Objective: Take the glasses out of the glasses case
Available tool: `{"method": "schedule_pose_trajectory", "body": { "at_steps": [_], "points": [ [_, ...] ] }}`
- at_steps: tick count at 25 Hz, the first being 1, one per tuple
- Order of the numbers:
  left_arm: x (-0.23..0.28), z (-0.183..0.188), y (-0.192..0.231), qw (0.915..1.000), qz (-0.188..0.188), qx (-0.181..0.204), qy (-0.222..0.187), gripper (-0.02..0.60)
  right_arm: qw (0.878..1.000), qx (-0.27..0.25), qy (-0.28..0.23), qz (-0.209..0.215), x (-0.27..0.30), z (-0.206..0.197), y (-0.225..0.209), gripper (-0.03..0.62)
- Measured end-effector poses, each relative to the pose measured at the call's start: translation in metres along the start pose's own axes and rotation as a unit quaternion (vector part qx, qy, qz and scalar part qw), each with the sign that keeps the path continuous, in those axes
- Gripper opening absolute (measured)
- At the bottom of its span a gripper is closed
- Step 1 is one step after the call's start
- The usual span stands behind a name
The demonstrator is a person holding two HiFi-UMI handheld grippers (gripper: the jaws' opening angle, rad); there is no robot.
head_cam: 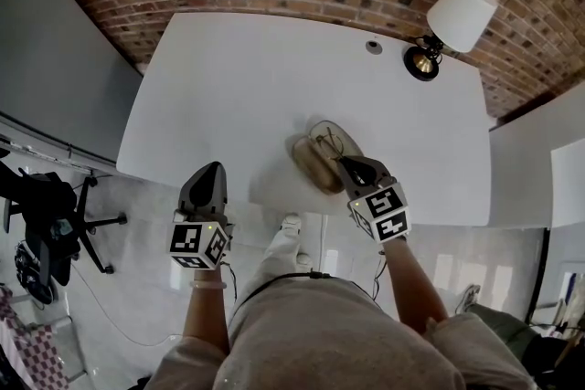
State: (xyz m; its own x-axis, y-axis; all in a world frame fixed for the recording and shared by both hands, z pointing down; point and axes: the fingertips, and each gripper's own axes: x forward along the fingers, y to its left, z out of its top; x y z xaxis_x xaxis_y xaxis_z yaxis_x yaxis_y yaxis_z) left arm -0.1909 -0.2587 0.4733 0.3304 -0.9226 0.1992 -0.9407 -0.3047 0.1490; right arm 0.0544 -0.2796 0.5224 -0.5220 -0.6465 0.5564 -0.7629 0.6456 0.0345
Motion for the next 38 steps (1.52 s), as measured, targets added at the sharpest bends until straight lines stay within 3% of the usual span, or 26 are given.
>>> {"method": "schedule_pose_trajectory", "body": {
  "at_steps": [38],
  "points": [
    [-0.012, 0.043, -0.023, 0.9986, 0.009, 0.031, -0.042, 0.006, 0.994, 0.022, -0.103, -0.030, -0.048, 0.038, -0.024, 0.020]
  ]
}}
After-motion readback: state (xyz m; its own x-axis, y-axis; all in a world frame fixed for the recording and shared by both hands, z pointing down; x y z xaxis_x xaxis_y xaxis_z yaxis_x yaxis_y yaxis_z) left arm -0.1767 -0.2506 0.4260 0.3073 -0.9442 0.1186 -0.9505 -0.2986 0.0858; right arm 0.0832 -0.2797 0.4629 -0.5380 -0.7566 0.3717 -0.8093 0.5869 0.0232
